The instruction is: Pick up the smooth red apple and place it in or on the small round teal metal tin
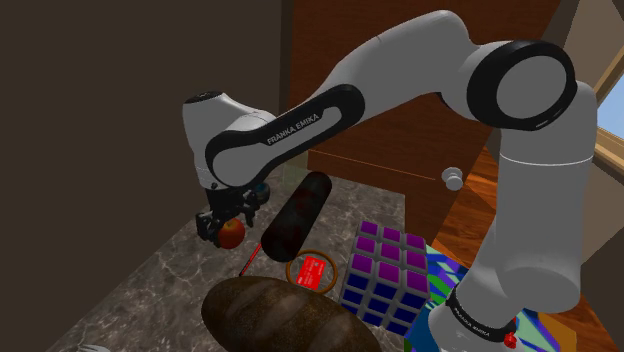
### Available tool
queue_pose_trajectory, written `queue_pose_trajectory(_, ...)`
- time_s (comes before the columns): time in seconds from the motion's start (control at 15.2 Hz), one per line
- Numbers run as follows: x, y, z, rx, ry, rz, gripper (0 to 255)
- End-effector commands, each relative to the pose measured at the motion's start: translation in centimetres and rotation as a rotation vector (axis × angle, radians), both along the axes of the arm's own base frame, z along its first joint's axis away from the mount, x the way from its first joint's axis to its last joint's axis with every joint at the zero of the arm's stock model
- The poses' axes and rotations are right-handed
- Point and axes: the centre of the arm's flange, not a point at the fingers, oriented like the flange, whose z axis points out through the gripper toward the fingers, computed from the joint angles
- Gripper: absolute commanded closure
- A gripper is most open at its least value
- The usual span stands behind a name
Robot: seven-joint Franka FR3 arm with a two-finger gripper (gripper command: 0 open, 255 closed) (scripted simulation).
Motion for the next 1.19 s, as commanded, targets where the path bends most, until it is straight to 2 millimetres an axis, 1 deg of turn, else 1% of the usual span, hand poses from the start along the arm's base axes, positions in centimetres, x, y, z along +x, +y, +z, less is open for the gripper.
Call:
queue_pose_trajectory(0.0, 0.0, 0.0, 0.0, 0.000, 0.000, 0.000, 0)
queue_pose_trajectory(0.07, 0.0, 0.0, 0.0, 0.000, 0.000, 0.000, 0)
queue_pose_trajectory(0.13, 0.0, 0.0, 0.0, 0.000, 0.000, 0.000, 255)
queue_pose_trajectory(0.73, 0.0, 0.0, 0.0, 0.000, 0.000, 0.000, 255)
queue_pose_trajectory(1.12, 0.0, 0.0, 3.2, 0.000, 0.000, 0.000, 255)
